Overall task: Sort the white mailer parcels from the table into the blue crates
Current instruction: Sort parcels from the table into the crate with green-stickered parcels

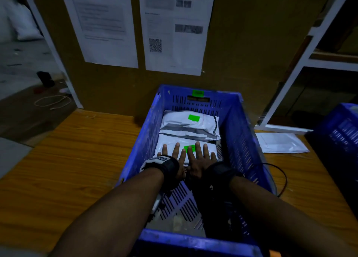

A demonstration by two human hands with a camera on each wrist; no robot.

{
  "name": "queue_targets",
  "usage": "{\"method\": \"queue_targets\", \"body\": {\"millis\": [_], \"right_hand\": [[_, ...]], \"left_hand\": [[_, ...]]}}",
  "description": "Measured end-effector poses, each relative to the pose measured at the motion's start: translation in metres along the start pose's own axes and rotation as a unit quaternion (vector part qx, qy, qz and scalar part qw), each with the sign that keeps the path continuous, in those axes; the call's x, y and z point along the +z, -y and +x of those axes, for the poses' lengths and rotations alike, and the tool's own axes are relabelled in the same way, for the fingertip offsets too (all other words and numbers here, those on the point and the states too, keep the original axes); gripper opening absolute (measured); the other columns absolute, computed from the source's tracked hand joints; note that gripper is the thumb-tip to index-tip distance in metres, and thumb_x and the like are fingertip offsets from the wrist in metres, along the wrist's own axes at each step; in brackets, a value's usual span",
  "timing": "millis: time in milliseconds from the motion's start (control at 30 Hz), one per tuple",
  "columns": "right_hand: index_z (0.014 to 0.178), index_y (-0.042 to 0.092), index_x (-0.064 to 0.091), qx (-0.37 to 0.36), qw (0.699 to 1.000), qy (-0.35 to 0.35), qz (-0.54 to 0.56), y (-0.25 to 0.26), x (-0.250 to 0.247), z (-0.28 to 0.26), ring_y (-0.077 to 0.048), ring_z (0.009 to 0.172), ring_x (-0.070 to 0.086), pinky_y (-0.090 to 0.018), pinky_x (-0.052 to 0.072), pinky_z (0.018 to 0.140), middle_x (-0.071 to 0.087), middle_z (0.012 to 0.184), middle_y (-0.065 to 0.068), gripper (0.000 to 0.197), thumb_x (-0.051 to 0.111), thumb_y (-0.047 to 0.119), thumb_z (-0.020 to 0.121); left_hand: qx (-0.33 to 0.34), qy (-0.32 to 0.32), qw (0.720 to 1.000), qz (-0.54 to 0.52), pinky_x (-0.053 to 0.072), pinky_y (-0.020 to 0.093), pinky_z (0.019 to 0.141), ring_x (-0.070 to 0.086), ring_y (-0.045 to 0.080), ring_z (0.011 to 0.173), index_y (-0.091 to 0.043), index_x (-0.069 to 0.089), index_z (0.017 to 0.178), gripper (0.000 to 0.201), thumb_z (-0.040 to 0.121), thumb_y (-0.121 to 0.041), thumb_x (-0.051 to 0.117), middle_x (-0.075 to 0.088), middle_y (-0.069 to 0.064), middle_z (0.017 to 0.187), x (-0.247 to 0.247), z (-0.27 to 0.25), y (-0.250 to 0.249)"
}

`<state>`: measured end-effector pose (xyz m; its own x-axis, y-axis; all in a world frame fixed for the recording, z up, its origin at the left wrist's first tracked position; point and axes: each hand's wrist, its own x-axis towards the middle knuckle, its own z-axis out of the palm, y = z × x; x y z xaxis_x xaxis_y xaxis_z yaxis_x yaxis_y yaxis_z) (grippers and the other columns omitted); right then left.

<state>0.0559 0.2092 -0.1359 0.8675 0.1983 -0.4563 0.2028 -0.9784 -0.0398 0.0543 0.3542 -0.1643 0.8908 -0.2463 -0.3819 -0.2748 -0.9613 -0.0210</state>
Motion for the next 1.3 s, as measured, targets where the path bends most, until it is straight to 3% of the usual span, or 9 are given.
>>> {"method": "queue_targets", "body": {"millis": [267, 700, 833, 933, 1067, 1200, 1300], "right_hand": [[0.155, 0.025, -0.015, -0.003, 1.000, -0.002, -0.001, -0.004, 0.003, 0.004, -0.035, 0.146, -0.024, -0.055, -0.003, 0.118, -0.029, 0.159, -0.009, 0.087, 0.036, 0.062, 0.095], [0.156, 0.024, -0.011, 0.005, 0.999, -0.048, -0.010, -0.002, 0.011, 0.006, -0.037, 0.148, -0.019, -0.058, -0.003, 0.118, -0.023, 0.161, -0.010, 0.084, 0.035, 0.061, 0.096], [0.156, 0.025, -0.010, 0.029, 0.999, -0.029, 0.011, 0.008, -0.011, 0.001, -0.038, 0.148, -0.018, -0.061, -0.004, 0.115, -0.019, 0.162, -0.012, 0.085, 0.040, 0.056, 0.095], [0.157, 0.019, 0.002, 0.008, 0.998, -0.056, 0.017, 0.011, -0.046, -0.011, -0.037, 0.150, -0.006, -0.062, 0.006, 0.115, -0.008, 0.163, -0.016, 0.080, 0.047, 0.045, 0.095], [0.151, 0.014, 0.024, -0.046, 0.991, -0.122, -0.004, 0.007, -0.110, -0.036, -0.038, 0.145, 0.021, -0.062, 0.026, 0.110, 0.017, 0.158, -0.018, 0.069, 0.055, 0.036, 0.092], [0.148, 0.013, 0.030, -0.043, 0.982, -0.181, -0.026, -0.015, -0.169, -0.070, -0.038, 0.145, 0.022, -0.064, 0.025, 0.111, 0.021, 0.157, -0.017, 0.062, 0.051, 0.037, 0.095], [0.148, 0.012, 0.032, -0.037, 0.974, -0.220, -0.036, -0.042, -0.200, -0.095, -0.036, 0.144, 0.024, -0.061, 0.027, 0.111, 0.024, 0.157, -0.016, 0.066, 0.056, 0.036, 0.091]], "left_hand": [[0.000, 0.007, 0.999, -0.033, 0.003, 0.066, 0.115, -0.018, 0.050, 0.146, -0.025, -0.011, 0.158, 0.090, 0.096, -0.058, 0.045, -0.025, 0.008, 0.163, -0.002, 0.001, 0.001], [-0.005, 0.025, 0.999, -0.032, 0.000, 0.063, 0.116, -0.019, 0.050, 0.145, -0.022, -0.014, 0.157, 0.091, 0.096, -0.062, 0.040, -0.026, 0.008, 0.162, -0.019, -0.009, -0.002], [-0.031, -0.009, 0.999, -0.034, -0.006, 0.063, 0.116, -0.020, 0.048, 0.146, -0.023, -0.015, 0.157, 0.090, 0.097, -0.062, 0.039, -0.024, 0.008, 0.163, -0.032, -0.013, -0.007], [-0.032, -0.003, 0.999, -0.032, -0.007, 0.062, 0.116, -0.022, 0.044, 0.147, -0.022, -0.013, 0.158, 0.082, 0.100, -0.053, 0.038, -0.026, 0.006, 0.163, -0.067, -0.020, -0.014], [-0.049, -0.075, 0.996, -0.022, -0.008, 0.068, 0.114, -0.027, 0.039, 0.147, -0.016, -0.004, 0.159, 0.088, 0.097, -0.041, 0.052, -0.028, 0.006, 0.162, -0.122, -0.032, -0.026], [-0.007, -0.180, 0.982, -0.048, -0.010, 0.069, 0.113, -0.029, 0.039, 0.146, -0.013, 0.003, 0.159, 0.085, 0.097, -0.040, 0.054, -0.025, 0.007, 0.163, -0.177, -0.046, -0.042], [0.029, -0.226, 0.972, -0.058, -0.008, 0.070, 0.113, -0.028, 0.039, 0.146, -0.009, 0.008, 0.158, 0.080, 0.096, -0.029, 0.055, -0.021, 0.007, 0.164, -0.213, -0.054, -0.063]]}}
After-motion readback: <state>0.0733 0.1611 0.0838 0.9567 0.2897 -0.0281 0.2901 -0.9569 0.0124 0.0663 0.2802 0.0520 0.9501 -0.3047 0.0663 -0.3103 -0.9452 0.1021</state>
